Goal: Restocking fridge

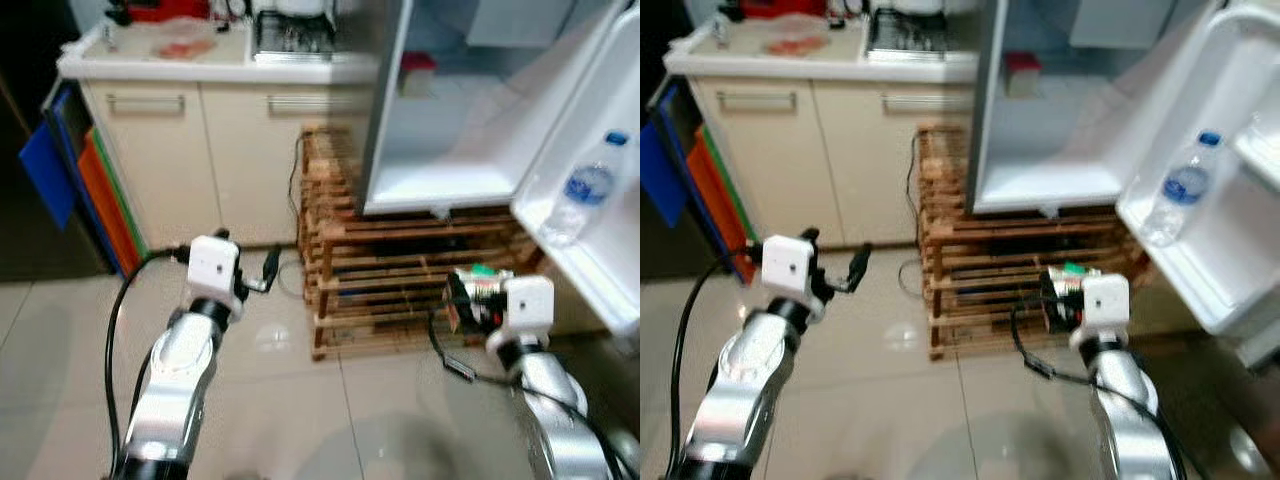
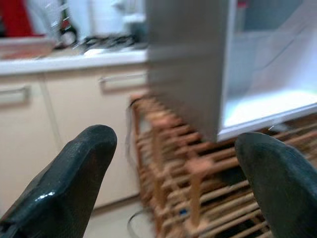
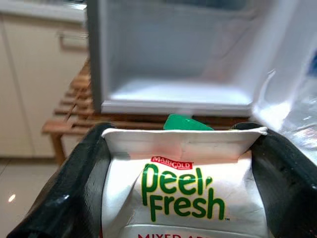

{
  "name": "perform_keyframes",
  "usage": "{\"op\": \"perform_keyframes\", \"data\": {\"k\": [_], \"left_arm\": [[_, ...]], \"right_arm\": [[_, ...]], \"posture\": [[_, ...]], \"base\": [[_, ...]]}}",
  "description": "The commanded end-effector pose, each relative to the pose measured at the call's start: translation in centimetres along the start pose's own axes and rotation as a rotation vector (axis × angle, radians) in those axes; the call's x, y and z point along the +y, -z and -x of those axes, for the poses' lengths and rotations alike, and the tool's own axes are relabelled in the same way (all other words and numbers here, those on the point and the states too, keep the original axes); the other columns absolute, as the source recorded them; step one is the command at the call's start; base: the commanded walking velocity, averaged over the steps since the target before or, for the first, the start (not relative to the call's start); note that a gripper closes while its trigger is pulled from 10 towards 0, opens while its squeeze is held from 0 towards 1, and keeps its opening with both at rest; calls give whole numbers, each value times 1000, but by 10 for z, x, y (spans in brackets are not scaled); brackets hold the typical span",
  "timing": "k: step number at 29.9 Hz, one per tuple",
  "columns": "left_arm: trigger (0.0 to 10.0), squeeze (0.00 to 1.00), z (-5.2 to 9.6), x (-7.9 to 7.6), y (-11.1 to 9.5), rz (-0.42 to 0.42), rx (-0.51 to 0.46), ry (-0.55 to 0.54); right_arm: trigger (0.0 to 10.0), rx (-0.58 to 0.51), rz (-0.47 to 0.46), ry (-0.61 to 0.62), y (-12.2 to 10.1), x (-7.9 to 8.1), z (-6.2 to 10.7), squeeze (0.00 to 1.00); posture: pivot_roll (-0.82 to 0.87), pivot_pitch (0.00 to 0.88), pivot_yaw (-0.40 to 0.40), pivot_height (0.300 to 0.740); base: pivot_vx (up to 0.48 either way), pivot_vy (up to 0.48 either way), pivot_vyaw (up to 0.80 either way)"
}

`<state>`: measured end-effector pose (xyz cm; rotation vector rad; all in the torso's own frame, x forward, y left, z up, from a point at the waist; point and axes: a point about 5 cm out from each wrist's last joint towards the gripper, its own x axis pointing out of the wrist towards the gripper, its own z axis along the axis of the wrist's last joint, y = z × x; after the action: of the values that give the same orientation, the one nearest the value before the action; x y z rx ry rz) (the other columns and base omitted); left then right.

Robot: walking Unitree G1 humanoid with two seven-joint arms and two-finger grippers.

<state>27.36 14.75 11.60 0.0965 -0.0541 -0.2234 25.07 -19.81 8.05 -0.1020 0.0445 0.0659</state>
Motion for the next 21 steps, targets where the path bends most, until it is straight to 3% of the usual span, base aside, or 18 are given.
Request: {"op": "perform_keyframes", "data": {"k": [1,21], "left_arm": [[10000,0,-4,-4,-5,3,-20,5],[10000,0,-14,-9,-12,24,-51,-26]], "right_arm": [[10000,-28,1,3,-10,0,-6,0],[10000,-62,1,-11,-20,5,-20,0]], "posture": [[-5,0,-33,740],[-7,0,-30,740]], "base": [[480,0,0],[469,0,0]]}}
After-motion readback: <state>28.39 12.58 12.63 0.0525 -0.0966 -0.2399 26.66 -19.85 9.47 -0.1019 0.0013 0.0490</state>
